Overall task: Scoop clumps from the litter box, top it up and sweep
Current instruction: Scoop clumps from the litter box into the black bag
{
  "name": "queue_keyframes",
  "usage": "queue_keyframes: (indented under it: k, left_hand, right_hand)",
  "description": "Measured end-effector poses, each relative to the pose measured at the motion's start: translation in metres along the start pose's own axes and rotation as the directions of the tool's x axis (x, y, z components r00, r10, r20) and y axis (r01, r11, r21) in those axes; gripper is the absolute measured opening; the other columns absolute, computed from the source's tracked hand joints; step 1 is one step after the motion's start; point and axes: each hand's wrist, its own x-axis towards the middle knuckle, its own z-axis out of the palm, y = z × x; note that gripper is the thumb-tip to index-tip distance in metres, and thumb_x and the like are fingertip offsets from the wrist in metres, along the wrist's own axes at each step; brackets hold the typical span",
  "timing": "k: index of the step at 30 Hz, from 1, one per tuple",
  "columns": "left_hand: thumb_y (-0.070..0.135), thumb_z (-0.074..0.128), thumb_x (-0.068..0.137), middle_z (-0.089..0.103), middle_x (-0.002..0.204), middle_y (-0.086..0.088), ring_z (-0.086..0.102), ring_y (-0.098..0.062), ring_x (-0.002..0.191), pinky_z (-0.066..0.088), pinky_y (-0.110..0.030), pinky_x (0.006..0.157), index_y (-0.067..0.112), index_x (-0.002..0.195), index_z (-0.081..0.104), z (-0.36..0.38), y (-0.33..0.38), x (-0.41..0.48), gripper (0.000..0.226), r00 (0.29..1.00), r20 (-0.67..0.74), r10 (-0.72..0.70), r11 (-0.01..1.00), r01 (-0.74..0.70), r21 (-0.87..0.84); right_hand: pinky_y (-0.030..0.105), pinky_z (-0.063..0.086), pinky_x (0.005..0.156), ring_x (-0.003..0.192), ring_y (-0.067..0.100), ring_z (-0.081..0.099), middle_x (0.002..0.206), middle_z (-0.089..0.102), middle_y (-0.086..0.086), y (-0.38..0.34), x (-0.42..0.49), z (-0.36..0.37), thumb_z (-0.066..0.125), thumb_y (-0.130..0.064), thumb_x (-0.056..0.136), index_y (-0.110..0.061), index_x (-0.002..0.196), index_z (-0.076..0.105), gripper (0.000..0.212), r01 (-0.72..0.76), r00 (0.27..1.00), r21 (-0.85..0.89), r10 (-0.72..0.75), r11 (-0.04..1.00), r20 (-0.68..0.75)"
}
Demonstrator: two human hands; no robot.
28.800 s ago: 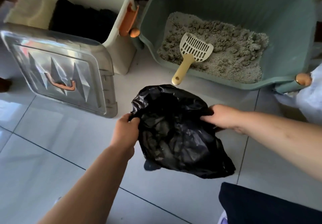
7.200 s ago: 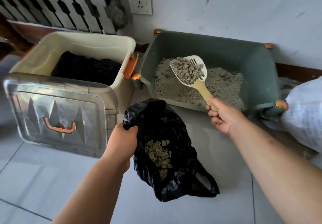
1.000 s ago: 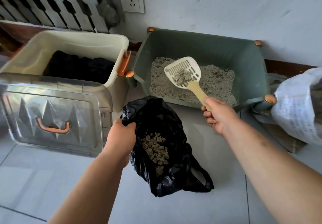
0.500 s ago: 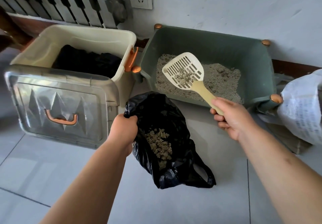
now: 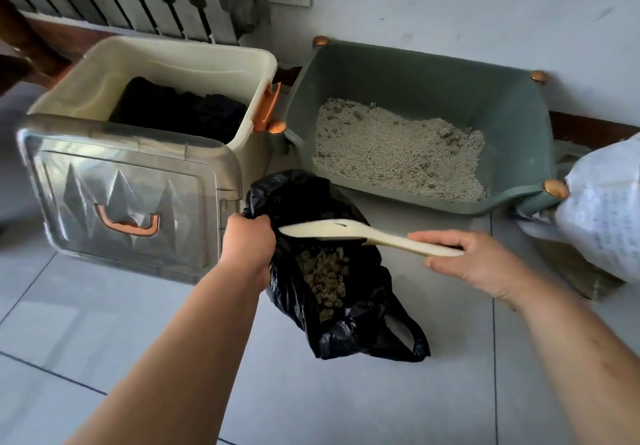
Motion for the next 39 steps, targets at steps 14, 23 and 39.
queue_keyframes:
  k: [14,23,39]
  left_hand:
    - [0.009,0.045,0.096,0.046,0.066,-0.002,0.041,-0.016,0.050,0.034,-0.024,0.049,0.007,0.103,0.051,0.022,-0.004,-0.018,0.009,0.991,0.071,0.116,0.982,-0.126,0.144]
    - [0.015,0.047,0.095,0.057,0.083,-0.012,0.052,-0.023,0.071,0.042,-0.037,0.064,0.011,0.113,0.056,0.030,-0.007,-0.011,0.021,0.987,0.096,0.125,0.980,-0.138,0.144]
    - [0.014,0.049,0.099,0.059,0.087,-0.012,0.055,-0.024,0.076,0.043,-0.034,0.064,0.013,0.107,0.057,0.030,-0.003,-0.016,0.012,0.986,0.096,0.136,0.981,-0.148,0.128]
  right_hand:
    - [0.013,0.019,0.027,0.034,0.004,0.040,0.073,0.047,0.009,-0.015,0.050,-0.011,0.037,-0.007,0.097,-0.008,0.091,0.051,0.016,-0.116,0.892,0.834,0.427,0.540,-0.152]
    - [0.013,0.021,0.027,0.044,0.002,0.034,0.076,0.038,0.002,-0.011,0.125,-0.022,0.033,-0.012,0.100,-0.012,0.095,0.051,0.019,-0.130,0.838,0.965,0.546,0.226,-0.015]
    - [0.012,0.018,0.028,0.034,-0.001,0.037,0.070,0.051,0.000,0.022,0.142,-0.007,0.050,-0.015,0.097,-0.014,0.086,0.055,0.011,0.135,0.796,0.944,0.534,0.302,-0.285]
